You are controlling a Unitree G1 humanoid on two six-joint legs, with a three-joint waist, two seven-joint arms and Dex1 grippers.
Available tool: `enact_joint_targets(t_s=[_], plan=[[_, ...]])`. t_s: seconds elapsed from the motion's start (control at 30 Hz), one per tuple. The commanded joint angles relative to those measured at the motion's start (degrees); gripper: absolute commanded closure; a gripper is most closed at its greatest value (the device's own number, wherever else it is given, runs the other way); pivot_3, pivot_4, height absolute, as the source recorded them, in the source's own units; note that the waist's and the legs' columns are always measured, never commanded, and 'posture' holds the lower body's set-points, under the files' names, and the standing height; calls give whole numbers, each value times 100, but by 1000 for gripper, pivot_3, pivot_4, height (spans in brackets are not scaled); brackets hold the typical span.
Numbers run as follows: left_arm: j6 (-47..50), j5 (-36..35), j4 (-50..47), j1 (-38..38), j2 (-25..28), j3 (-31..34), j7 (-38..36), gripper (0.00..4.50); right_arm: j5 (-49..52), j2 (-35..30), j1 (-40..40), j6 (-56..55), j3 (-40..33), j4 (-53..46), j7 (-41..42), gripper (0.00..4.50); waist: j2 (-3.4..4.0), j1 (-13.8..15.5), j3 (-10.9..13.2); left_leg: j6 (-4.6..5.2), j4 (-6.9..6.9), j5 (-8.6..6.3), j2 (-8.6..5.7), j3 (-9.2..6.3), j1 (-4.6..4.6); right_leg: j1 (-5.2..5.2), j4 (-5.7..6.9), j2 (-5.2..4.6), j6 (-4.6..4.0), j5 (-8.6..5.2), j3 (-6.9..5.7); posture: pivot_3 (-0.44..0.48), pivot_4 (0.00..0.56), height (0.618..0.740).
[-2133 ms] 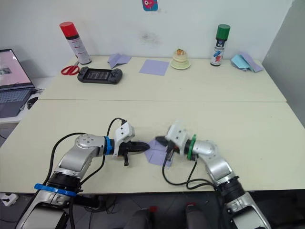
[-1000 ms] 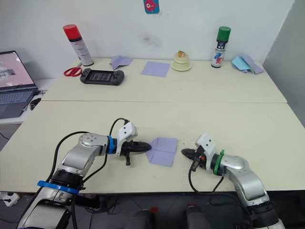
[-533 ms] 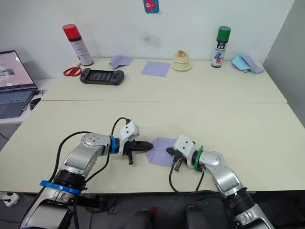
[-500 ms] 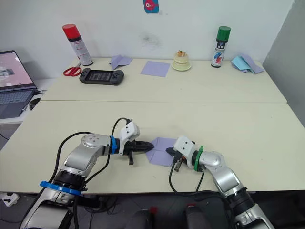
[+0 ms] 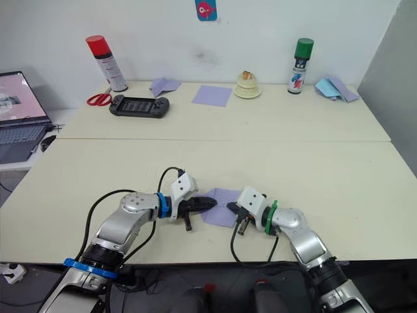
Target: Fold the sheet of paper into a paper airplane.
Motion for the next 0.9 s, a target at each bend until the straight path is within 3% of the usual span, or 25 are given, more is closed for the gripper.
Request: enact_joint_targets(t_s=[0.03,0.23,0.4,0.57,0.7,0.9], plan=[[20,186,355,203,387,204,75,4500,-127,-56,122,126,31,66,-33,4456,3,-14,-4,0,-3,0,3,1,3,4,-6,3,-3,-3,0,0,150,740],[-163,239,468,271,643,319,95,4500,-136,-3,71,132,31,98,-65,4456,9,-16,-9,0,-5,0,3,1,4,4,-8,3,-7,-6,2,0,150,740],[-88,-206,153,74,503,717,141,4500,84,93,38,134,-93,-6,-2,4456,9,-17,-8,0,-5,0,6,2,4,4,-7,3,-7,-6,2,0,150,740],[232,-811,-560,9,642,1184,-95,4500,751,141,36,375,-659,-776,46,4456,13,-13,12,0,2,0,5,-5,-41,-31,-8,2,-8,-4,-4,0,150,740],[686,-1354,-1324,209,1011,1355,-594,3478,1268,-138,48,1040,-1020,-1462,229,3582,13,-13,13,-4,-1,-2,0,-4,-52,-36,-21,-6,-31,9,-4,0,150,740],[1093,-1788,-1940,320,1486,1449,-1003,1551,2298,-109,-259,2732,-1833,-1502,-171,1385,13,-15,20,-3,-2,-2,4,-7,-48,-32,-26,-4,-7,-4,-6,0,150,740]])
